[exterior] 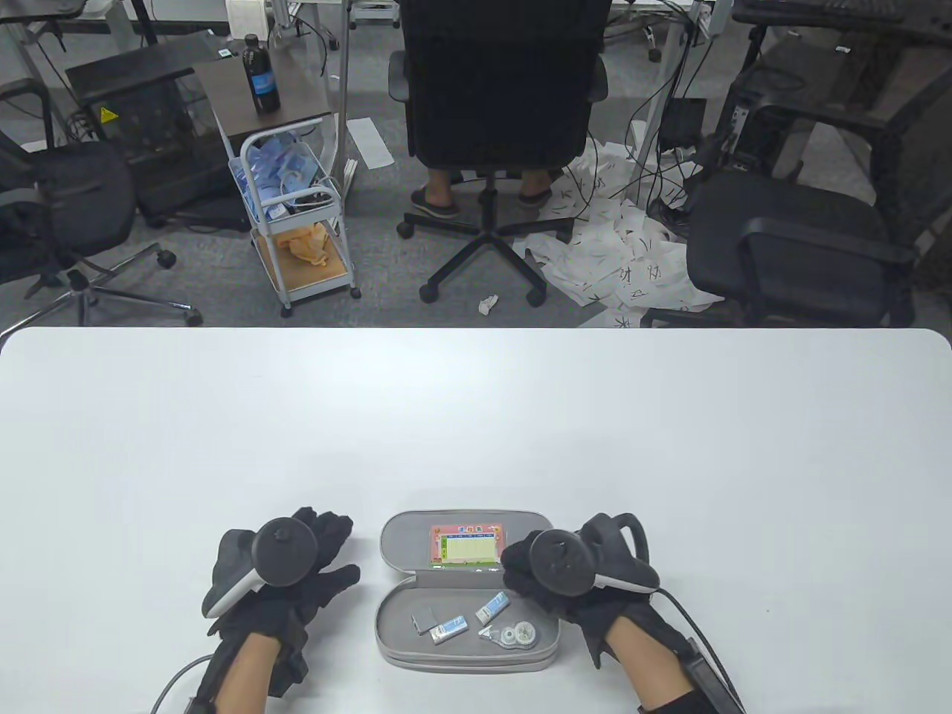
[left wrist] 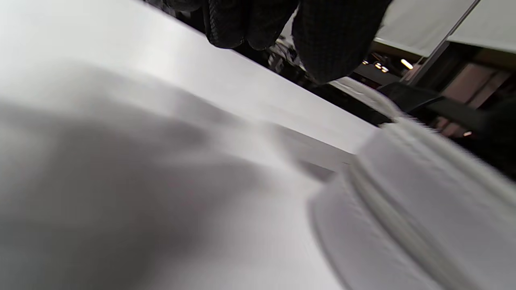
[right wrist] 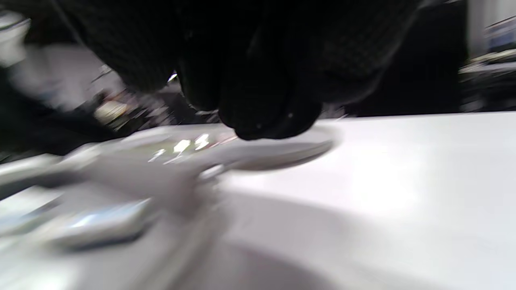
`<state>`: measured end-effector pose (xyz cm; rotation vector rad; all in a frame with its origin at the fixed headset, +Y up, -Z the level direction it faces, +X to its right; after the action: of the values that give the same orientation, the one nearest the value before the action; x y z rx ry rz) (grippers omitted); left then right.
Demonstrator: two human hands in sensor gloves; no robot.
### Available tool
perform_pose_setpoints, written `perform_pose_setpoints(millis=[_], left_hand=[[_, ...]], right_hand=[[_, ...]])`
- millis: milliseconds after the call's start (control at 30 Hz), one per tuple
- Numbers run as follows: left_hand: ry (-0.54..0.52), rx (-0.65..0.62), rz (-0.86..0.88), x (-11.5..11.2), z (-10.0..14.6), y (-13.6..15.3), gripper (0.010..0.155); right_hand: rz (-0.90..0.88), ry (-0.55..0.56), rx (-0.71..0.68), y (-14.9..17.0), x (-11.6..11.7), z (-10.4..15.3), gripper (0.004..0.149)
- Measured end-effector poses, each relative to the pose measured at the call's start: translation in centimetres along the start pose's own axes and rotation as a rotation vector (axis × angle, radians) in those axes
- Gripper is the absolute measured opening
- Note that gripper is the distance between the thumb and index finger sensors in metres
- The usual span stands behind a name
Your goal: Pack double-layer zippered pencil case
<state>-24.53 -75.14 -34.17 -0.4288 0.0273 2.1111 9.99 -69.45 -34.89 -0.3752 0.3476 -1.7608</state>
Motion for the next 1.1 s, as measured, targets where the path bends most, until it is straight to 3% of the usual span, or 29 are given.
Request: perform_pose_setpoints(millis=[100, 167, 367, 433, 500, 567, 633, 733, 867, 1000, 1067, 1100], left_hand=[[0.191, 0.016, 0.103, -2.0, -0.6, 0.5, 0.057], [0.291, 0.027, 0.124, -3.2, -0.7, 0.6, 0.056], [0.326, 0.012, 0.177, -4.0, -0.8, 0.2, 0.049], [0.333, 0.018, 0.203, -4.1, -0.7, 0.4, 0.049], [0.331, 0.019, 0.203, -4.1, -0.7, 0.4, 0.05], [0.327, 0.017, 0.19, -4.1, -0.7, 0.3, 0.049], [0.323, 0.016, 0.19, -4.1, -0.7, 0.4, 0.05], [0.322, 0.016, 0.195, -4.1, -0.7, 0.4, 0.05], [0.308, 0.026, 0.113, -3.3, -0.7, -0.6, 0.057], [0.017, -0.136, 0.024, -1.1, -0.2, -4.5, 0.059], [0.061, -0.288, -0.005, -2.0, 0.0, -7.1, 0.068], [0.187, -0.334, -0.029, -3.5, 0.2, -8.5, 0.079]], right_hand=[[-0.141, 0.037, 0.254, 3.7, 1.1, 0.3, 0.05], [-0.242, -0.137, 0.361, 5.7, 3.3, 0.4, 0.057], [-0.658, -0.227, 0.401, 7.7, 5.6, 0.4, 0.056], [-0.738, -0.213, 0.375, 8.4, 5.2, 0.4, 0.048], [-0.847, -0.262, 0.196, 9.0, 4.6, 0.2, 0.04], [-0.967, -0.419, 0.027, 8.9, 4.9, 0.3, 0.041], [-1.031, -0.554, -0.026, 8.1, 6.1, 0.5, 0.044], [-0.925, -0.73, -0.071, 7.0, 7.4, 0.7, 0.049], [-0.839, -0.752, -0.046, 6.8, 7.7, 0.6, 0.041], [-0.867, -0.67, -0.054, 6.7, 7.1, 0.2, 0.037], [-0.919, -0.578, -0.037, 6.9, 6.9, -0.1, 0.039], [-0.923, -0.527, -0.011, 6.9, 6.9, -0.4, 0.043]])
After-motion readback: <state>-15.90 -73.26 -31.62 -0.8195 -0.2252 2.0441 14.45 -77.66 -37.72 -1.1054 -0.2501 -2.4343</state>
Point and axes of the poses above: the tracker on the back of each hand, its own y axis roughly to the little-finger side, its own z axis roughly from the fingertips to the wrist, x = y × z, the point moved 3 cm from there along -z, roughly from the wrist to the fingertips, and after that the axes turned 6 degrees about -y, right-handed, at the moved point
